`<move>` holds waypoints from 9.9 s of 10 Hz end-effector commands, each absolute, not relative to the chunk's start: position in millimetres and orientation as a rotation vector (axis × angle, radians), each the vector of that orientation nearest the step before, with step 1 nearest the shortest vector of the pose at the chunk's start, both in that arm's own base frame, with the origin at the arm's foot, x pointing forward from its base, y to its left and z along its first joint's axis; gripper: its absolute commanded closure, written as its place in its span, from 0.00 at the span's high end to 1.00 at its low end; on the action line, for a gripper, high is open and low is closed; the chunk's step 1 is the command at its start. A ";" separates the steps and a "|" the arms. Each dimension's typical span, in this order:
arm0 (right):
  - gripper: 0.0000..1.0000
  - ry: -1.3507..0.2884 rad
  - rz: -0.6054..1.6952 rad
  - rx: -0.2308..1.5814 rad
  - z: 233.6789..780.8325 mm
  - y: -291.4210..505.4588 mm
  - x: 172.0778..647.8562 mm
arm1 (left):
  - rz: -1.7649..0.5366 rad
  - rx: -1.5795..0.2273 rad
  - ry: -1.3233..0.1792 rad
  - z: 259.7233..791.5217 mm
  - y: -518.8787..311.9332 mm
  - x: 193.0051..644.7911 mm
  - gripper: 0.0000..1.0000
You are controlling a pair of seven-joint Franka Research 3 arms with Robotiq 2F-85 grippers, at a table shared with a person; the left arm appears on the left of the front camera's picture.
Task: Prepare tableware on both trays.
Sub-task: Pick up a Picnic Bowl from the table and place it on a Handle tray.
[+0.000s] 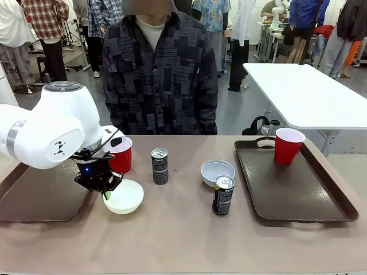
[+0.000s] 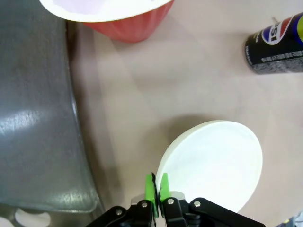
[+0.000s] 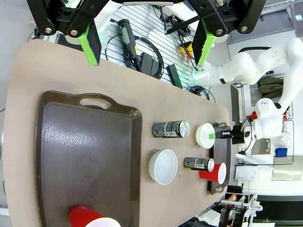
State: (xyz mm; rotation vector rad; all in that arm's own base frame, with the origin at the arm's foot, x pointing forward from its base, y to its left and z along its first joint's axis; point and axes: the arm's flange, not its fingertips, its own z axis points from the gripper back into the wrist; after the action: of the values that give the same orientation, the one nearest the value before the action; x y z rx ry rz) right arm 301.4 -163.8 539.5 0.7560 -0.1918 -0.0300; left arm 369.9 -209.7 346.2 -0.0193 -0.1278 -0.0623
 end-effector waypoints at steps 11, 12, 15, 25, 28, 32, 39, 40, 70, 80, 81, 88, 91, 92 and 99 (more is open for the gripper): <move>1.00 -0.195 -0.031 0.758 538.8 -164.1 301.9 | -0.046 -0.143 -0.188 446.0 -112.7 382.1 0.00; 1.00 -0.195 -0.031 0.758 538.8 -164.1 301.9 | -0.036 -0.133 -0.178 444.2 -95.3 384.2 0.00; 1.00 -0.195 -0.031 0.758 538.8 -164.1 301.9 | 0.056 -0.098 -0.173 434.5 -38.4 399.0 0.00; 1.00 -0.195 -0.031 0.758 538.8 -164.1 301.9 | 0.154 -0.049 -0.120 418.1 19.6 414.4 0.04; 1.00 -0.195 -0.031 0.758 538.8 -164.1 301.9 | 0.199 -0.112 -0.148 402.3 16.4 416.7 0.04; 1.00 -0.195 -0.031 0.758 538.8 -164.1 301.9 | 0.195 -0.106 -0.128 378.2 2.5 430.7 0.04; 1.00 -0.195 -0.031 0.758 538.8 -164.1 301.9 | -0.002 0.010 -0.073 439.9 -6.7 309.9 0.04; 1.00 -0.195 -0.031 0.758 538.8 -164.1 301.9 | -0.003 0.023 -0.069 439.1 -7.6 307.6 0.04; 1.00 -0.195 -0.031 0.758 538.8 -164.1 301.9 | -0.002 -0.019 -0.088 350.9 -28.9 379.0 0.94; 1.00 -0.195 -0.031 0.758 538.8 -164.1 301.9 | -0.064 0.028 -0.109 430.6 -32.1 354.6 1.00; 1.00 -0.195 -0.031 0.758 538.8 -164.1 301.9 | -0.064 0.028 -0.109 430.6 -32.1 354.6 1.00; 1.00 -0.195 -0.031 0.758 538.8 -164.1 301.9 | -0.132 -0.536 -0.122 503.0 31.7 349.6 1.00; 1.00 -0.163 -0.045 0.574 560.2 -141.2 296.0 | -0.024 -0.887 -0.142 514.4 118.3 353.7 1.00; 1.00 -0.135 -0.052 0.473 559.5 -118.7 300.0 | -0.012 -0.939 -0.140 511.5 134.2 352.1 1.00; 1.00 -0.077 0.047 0.195 516.1 74.4 372.9 | 0.086 -0.904 -0.156 497.3 159.6 343.1 1.00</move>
State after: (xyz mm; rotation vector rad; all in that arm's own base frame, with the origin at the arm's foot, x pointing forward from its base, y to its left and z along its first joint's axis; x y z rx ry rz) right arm 354.7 68.5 523.7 0.2165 -0.0873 0.0685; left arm 344.7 151.0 492.9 -0.8632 -0.1580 0.0936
